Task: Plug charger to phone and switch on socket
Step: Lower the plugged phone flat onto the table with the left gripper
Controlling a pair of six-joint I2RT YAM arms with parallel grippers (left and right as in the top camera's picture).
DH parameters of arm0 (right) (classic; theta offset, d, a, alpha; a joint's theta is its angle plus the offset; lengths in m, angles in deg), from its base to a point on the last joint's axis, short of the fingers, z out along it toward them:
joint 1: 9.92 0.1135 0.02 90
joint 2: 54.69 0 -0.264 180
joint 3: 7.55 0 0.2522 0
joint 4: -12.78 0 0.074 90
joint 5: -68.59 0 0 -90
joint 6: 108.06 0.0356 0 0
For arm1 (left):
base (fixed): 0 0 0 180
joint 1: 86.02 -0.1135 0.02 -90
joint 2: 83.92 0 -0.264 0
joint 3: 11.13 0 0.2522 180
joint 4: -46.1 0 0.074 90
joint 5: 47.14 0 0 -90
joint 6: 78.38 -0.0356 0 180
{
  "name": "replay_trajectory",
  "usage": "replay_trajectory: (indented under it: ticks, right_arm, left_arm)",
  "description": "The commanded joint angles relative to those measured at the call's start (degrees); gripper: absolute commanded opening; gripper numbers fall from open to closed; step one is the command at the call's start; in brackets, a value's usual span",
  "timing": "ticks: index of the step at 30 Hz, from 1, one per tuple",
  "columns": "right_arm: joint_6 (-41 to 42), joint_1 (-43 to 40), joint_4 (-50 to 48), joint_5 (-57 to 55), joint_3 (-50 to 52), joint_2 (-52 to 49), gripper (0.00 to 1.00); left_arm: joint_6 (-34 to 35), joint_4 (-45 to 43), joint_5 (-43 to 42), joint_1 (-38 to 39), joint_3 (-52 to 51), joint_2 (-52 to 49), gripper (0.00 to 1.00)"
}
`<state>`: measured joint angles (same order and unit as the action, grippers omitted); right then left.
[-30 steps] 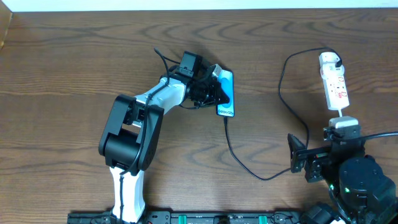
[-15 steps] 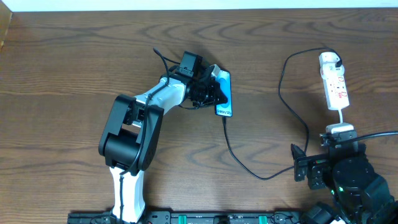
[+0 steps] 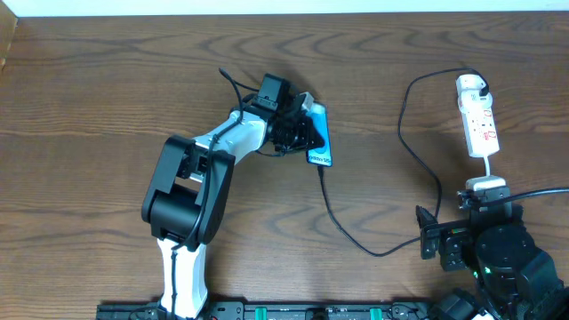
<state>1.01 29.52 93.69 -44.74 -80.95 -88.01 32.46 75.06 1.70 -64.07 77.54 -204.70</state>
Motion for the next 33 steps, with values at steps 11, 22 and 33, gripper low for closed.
replay_trajectory:
  ticks: [11,22,33]
  right_arm:
    - [0.6,-0.5,0.2,-0.1,-0.2,-0.1,0.99]
    - [0.6,-0.5,0.2,-0.1,-0.2,-0.1,0.99]
    - [0.6,-0.5,0.2,-0.1,-0.2,-0.1,0.99]
  left_arm:
    - [-1.1,1.5,3.3,0.0,0.2,0.2,0.28]
    - [-1.1,1.5,3.3,0.0,0.2,0.2,0.37]
    - [-1.1,1.5,3.3,0.0,0.2,0.2,0.39]
